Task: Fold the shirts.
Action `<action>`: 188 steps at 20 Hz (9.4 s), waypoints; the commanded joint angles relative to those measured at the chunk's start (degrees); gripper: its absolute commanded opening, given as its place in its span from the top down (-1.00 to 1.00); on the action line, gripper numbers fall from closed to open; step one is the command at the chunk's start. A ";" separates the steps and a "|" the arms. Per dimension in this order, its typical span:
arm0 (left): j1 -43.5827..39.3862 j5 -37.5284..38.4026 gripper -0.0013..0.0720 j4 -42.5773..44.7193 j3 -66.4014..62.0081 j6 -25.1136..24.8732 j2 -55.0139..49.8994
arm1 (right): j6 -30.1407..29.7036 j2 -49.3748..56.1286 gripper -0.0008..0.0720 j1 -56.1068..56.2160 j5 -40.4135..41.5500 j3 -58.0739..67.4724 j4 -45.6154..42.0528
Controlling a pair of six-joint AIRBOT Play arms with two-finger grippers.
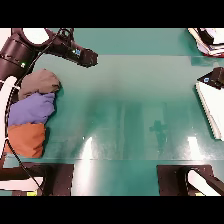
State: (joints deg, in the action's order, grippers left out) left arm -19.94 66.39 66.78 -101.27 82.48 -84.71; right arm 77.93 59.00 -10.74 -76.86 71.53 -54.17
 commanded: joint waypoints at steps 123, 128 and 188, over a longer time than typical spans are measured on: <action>24.15 -1.70 0.90 -16.09 31.08 -10.40 3.85 | -0.33 12.35 0.93 27.36 13.73 -31.10 -6.08; 24.15 -0.63 0.90 -9.44 18.91 -9.60 15.52 | 0.68 4.90 0.93 19.56 8.13 -14.19 -11.91; 27.65 2.54 -0.36 -8.87 63.36 -1.44 26.75 | -3.02 3.76 -0.14 -2.21 2.93 -9.88 -11.78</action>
State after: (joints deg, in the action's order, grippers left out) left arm 7.66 72.27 62.89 -51.48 80.58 -65.89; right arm 75.02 68.14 -12.14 -75.57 67.57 -66.02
